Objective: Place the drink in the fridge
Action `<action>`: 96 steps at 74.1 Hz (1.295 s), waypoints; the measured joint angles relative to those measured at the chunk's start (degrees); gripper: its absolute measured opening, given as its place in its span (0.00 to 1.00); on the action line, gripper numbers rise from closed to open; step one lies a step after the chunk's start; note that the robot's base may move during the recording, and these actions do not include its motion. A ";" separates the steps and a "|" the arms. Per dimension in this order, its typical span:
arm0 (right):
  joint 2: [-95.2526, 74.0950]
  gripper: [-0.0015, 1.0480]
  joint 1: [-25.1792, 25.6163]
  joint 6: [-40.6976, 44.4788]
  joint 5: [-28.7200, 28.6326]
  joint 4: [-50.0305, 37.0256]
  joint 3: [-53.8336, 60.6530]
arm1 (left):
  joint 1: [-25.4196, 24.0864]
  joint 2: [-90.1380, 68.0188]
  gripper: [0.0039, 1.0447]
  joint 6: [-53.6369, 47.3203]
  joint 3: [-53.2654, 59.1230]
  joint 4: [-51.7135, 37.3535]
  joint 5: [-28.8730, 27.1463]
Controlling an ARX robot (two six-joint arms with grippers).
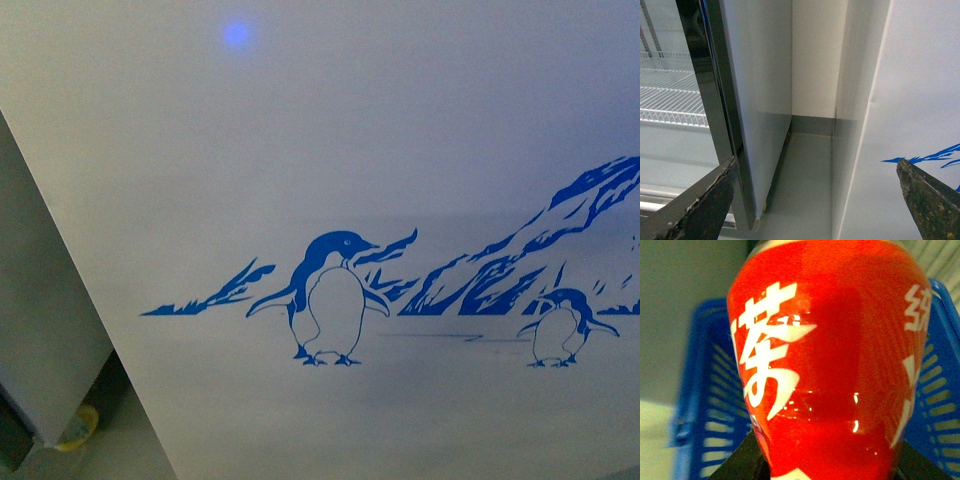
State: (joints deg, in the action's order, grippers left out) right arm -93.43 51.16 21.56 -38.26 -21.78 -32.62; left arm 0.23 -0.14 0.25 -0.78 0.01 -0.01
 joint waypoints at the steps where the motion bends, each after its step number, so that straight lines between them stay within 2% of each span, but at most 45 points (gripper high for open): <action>1: 1.99 0.36 0.11 -0.83 -0.74 0.96 0.57 | 0.00 0.00 0.92 0.02 0.00 0.00 0.00; 21: 45.05 0.36 0.15 -13.90 -13.31 20.94 2.78 | 0.02 0.00 0.92 0.00 0.00 0.00 0.00; 29: 56.74 0.36 -3.69 -17.64 -13.29 25.20 1.03 | 0.00 0.00 0.92 0.02 0.00 0.00 0.00; 36: 60.85 0.36 -9.22 -19.15 -9.53 26.56 -0.39 | 0.00 0.00 0.92 0.02 0.00 0.00 0.00; 48: 66.07 0.36 -23.82 -20.61 3.30 29.79 -3.23 | 0.02 0.00 0.92 0.02 0.00 0.00 0.00; 67: 67.47 0.36 -39.91 -20.39 21.33 28.41 -4.44 | 0.00 0.00 0.92 0.02 0.00 0.00 0.00; 78: 68.30 0.36 -45.75 -19.80 29.33 27.54 -4.42 | 0.00 0.00 0.92 0.00 0.00 0.00 0.00; 93: 70.16 0.36 -50.58 -20.06 39.10 26.47 -2.60 | 0.00 0.00 0.92 0.00 0.00 0.00 0.00; 96: 70.51 0.36 -52.63 -20.06 42.51 25.49 -1.49 | 0.00 0.00 0.92 0.00 0.00 0.00 0.00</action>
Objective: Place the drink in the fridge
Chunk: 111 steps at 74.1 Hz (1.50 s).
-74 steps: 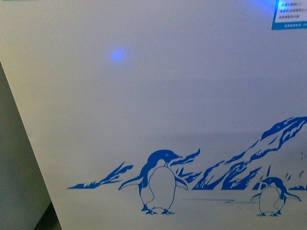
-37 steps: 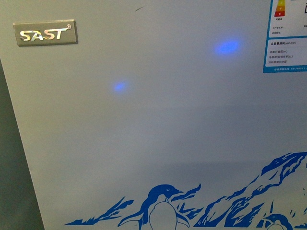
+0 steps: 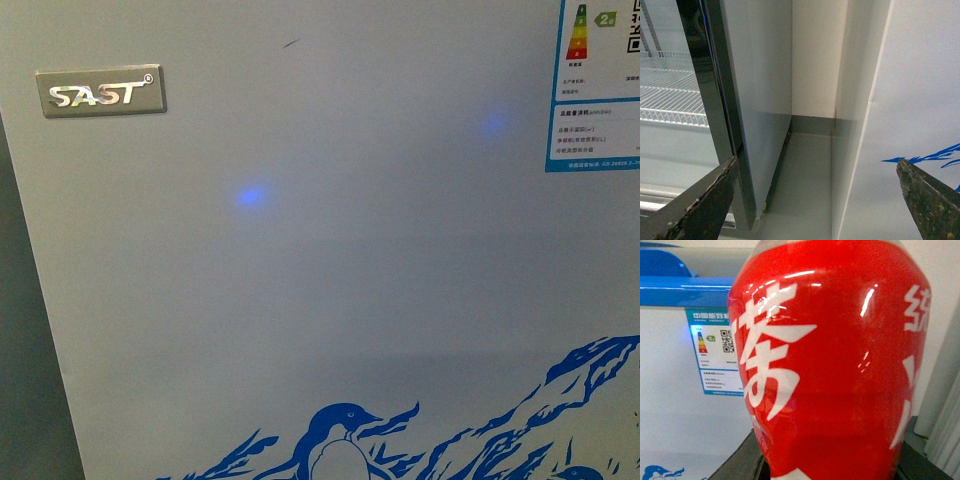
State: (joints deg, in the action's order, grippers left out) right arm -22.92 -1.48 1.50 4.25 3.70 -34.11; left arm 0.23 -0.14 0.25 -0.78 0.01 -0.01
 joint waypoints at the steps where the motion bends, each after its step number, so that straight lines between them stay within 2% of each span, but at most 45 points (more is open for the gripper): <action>1: 0.09 0.36 -0.42 0.02 0.61 -0.09 0.17 | 0.02 0.00 0.92 0.00 0.00 0.00 0.00; 4: 0.28 0.36 -2.82 0.04 3.61 -1.27 1.46 | 0.00 0.00 0.92 0.00 0.00 0.00 0.00; 10: 0.48 0.36 -5.25 0.11 5.73 -1.95 2.54 | 0.02 0.00 0.92 0.02 0.00 0.00 0.02; 28: 0.68 0.36 -8.87 0.96 10.84 -4.46 3.65 | 0.00 0.00 0.92 0.00 0.00 0.00 0.00; 111: 0.96 0.36 -9.07 0.98 10.99 -4.46 3.87 | 0.00 0.00 0.92 0.02 0.00 0.00 -0.04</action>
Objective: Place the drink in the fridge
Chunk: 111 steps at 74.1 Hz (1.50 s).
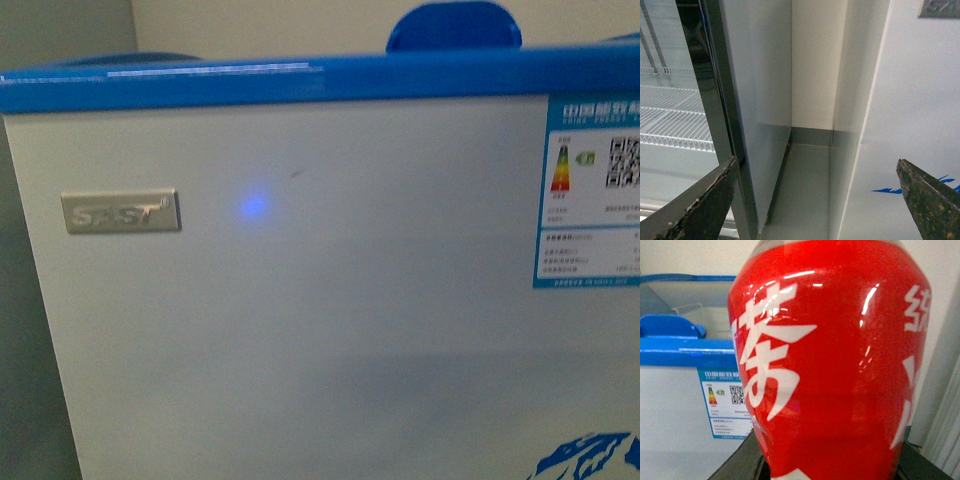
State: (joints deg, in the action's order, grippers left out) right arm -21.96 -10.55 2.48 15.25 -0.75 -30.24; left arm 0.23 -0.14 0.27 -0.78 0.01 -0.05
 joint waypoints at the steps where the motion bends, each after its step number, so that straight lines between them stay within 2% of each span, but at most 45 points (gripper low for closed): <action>1: 0.00 0.36 0.00 0.00 0.00 0.00 0.00 | 0.00 0.00 0.92 0.00 0.00 0.00 0.00; 61: 0.00 0.36 -0.02 0.11 -0.02 -0.09 0.00 | 0.00 -0.02 0.92 0.00 0.00 0.02 0.09; 62: 0.00 0.36 -0.02 0.11 -0.02 -0.09 0.00 | -0.20 -0.15 0.92 0.48 -0.04 0.13 1.03; 64: 0.00 0.36 -0.02 0.11 -0.02 -0.09 0.00 | -2.10 -1.44 0.92 2.29 -0.74 2.12 7.63; 68: 0.00 0.36 0.00 0.11 0.20 -0.09 0.00 | -5.46 -4.74 0.92 5.92 -1.68 3.74 16.85; 69: 0.00 0.36 0.00 0.11 0.17 -0.09 0.00 | -6.95 -6.84 0.92 7.78 -1.90 3.52 21.22; 73: 0.02 0.36 -0.02 0.11 -0.02 -0.11 0.00 | -9.46 -12.15 0.92 12.28 -2.14 1.11 28.81; 78: 0.00 0.36 -0.09 0.11 0.02 -0.11 0.00 | -9.88 -18.97 0.92 14.12 -3.41 -4.20 33.86; 89: 0.00 0.36 -0.09 0.11 0.07 -0.11 0.00 | -7.52 -36.15 0.92 13.60 -10.56 -19.45 33.66; 96: 0.00 0.36 -0.09 0.11 0.04 -0.11 0.00 | -4.42 -48.63 0.92 9.05 -17.70 -27.89 32.89; 111: 0.00 0.36 -0.09 0.11 0.07 -0.11 0.00 | 1.92 -69.16 0.92 -4.09 -33.94 -33.66 29.70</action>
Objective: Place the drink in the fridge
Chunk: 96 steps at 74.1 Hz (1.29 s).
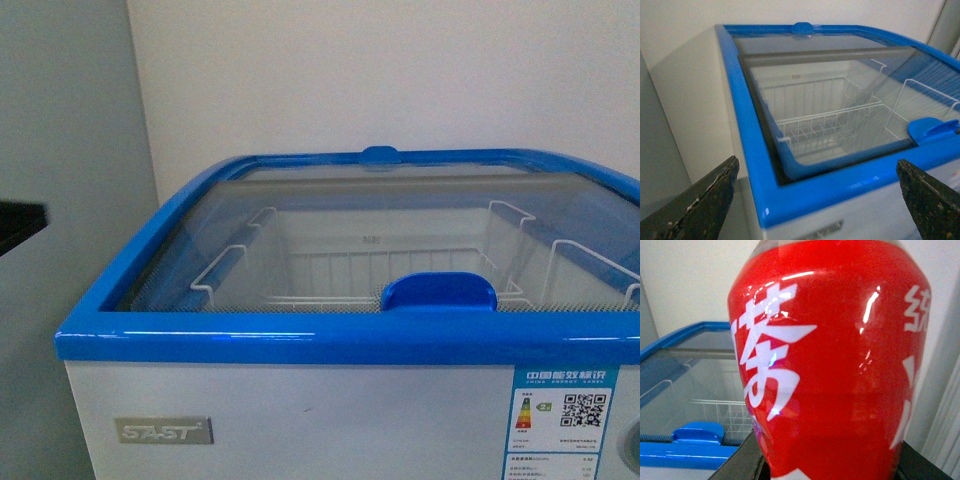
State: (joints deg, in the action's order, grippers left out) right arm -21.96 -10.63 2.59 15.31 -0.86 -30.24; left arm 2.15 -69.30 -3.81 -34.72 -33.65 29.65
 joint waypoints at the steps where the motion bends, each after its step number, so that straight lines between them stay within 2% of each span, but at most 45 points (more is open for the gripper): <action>1: 0.00 0.36 0.00 0.00 0.00 0.00 0.00 | 0.42 -0.94 0.92 -1.29 -0.96 -0.17 -0.17; 7: 0.00 0.36 0.00 0.00 -0.04 0.00 0.00 | 4.96 -9.62 0.92 -10.95 -9.92 -1.68 -1.75; 22: 0.00 0.36 0.00 0.00 -0.02 0.00 0.00 | 13.31 -20.70 0.92 -32.30 -20.68 -1.33 2.95; 29: 0.00 0.36 0.00 0.00 -0.02 0.00 0.00 | 16.68 -23.80 0.92 -41.83 -24.76 3.69 5.99; 36: 0.00 0.36 0.00 0.00 -0.02 0.00 0.00 | 18.99 -26.60 0.92 -50.34 -29.53 9.57 6.64; 55: 0.00 0.36 0.00 0.00 -0.04 0.00 0.00 | 21.51 -30.21 0.92 -58.64 -37.70 23.39 8.46; 72: 0.00 0.36 0.00 0.00 -0.02 0.00 0.00 | 22.18 -32.39 0.92 -59.54 -41.97 35.78 8.72; 96: 0.00 0.36 0.00 0.00 -0.02 0.00 0.00 | 23.37 -36.37 0.92 -59.32 -47.21 38.62 7.80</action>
State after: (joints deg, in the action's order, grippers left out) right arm -21.96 -10.63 2.59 15.29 -0.86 -30.24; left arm 25.52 -105.67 -63.13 -81.93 4.97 37.45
